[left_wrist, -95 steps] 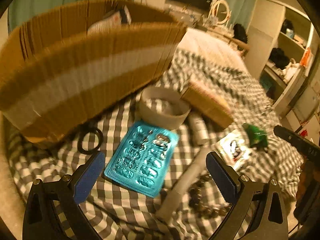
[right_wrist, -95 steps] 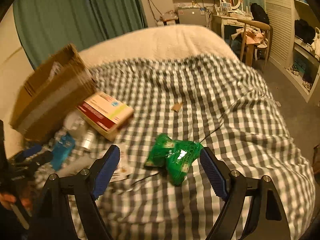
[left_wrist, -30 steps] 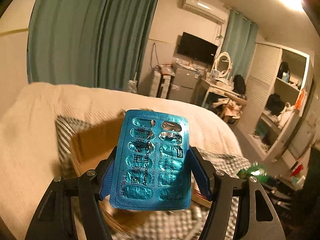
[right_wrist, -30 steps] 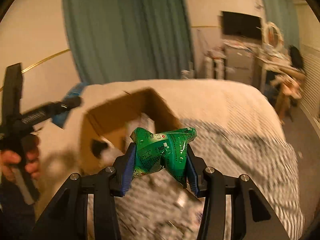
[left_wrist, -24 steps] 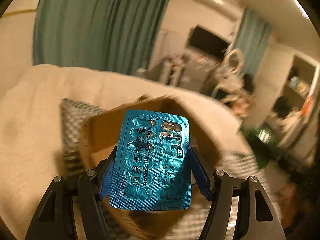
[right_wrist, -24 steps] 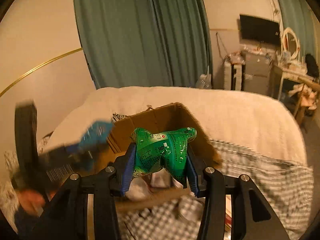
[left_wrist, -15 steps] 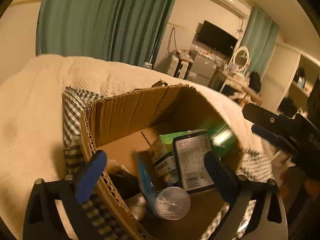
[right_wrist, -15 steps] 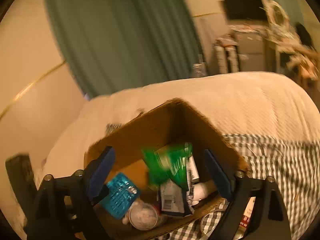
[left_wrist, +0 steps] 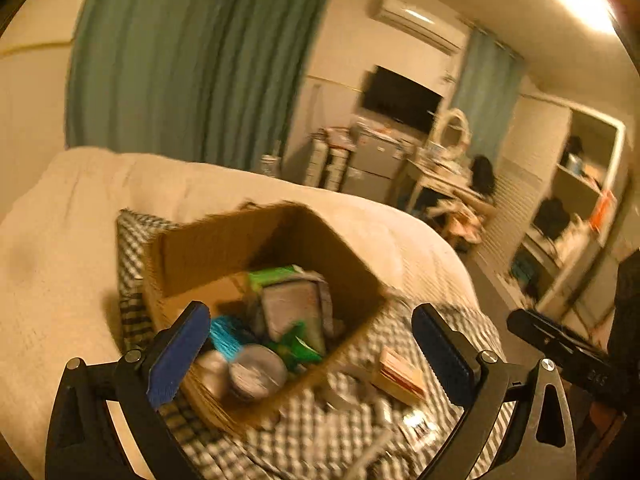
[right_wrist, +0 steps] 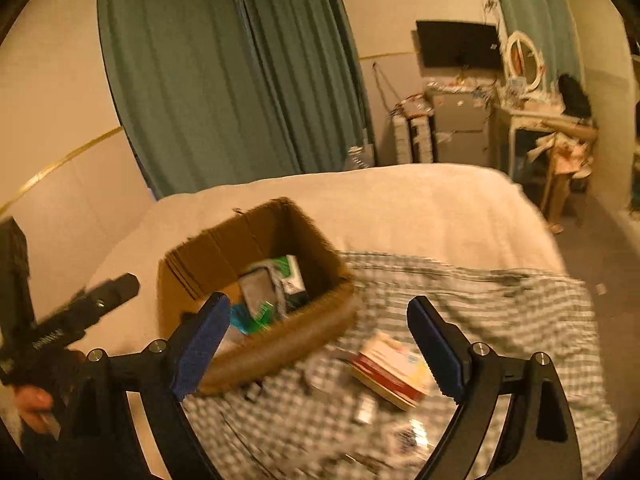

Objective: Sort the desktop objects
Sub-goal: 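Reach the left tool to the white tube and comb on the blanket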

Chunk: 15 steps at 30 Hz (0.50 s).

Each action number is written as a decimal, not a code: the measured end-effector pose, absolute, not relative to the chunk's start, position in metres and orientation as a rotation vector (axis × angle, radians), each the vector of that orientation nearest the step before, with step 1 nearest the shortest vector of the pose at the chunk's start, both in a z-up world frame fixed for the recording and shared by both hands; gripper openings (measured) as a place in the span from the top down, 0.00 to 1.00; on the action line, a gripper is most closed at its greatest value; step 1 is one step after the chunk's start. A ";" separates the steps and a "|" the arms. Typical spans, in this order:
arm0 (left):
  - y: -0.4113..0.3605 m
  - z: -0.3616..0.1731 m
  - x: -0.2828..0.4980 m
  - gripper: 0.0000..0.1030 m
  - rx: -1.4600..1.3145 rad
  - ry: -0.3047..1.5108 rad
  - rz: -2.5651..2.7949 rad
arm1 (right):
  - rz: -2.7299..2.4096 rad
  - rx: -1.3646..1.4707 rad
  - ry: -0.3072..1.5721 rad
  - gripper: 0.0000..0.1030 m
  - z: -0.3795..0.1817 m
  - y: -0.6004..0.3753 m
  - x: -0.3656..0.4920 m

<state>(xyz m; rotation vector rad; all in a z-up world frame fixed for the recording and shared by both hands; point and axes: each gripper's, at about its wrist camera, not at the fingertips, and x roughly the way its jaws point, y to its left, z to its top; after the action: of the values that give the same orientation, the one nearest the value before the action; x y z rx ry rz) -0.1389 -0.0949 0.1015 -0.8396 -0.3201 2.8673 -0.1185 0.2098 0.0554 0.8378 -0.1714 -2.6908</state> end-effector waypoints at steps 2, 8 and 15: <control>-0.073 0.098 -0.120 0.00 -0.835 -0.277 2.844 | -2.718 0.826 -0.143 0.12 0.054 0.229 -0.098; -0.030 0.047 -0.085 0.00 -0.964 -0.249 2.720 | -2.732 0.848 -0.046 0.12 0.012 0.263 -0.056; -0.004 -0.017 -0.091 0.00 -1.038 -0.122 2.713 | -2.694 1.025 -0.022 0.12 -0.073 0.285 -0.058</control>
<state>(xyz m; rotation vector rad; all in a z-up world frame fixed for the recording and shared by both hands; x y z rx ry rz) -0.0911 -0.0037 -0.0171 -1.0384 -0.1222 2.7127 -0.0585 0.2854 -0.0731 1.0254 -0.0218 -2.6943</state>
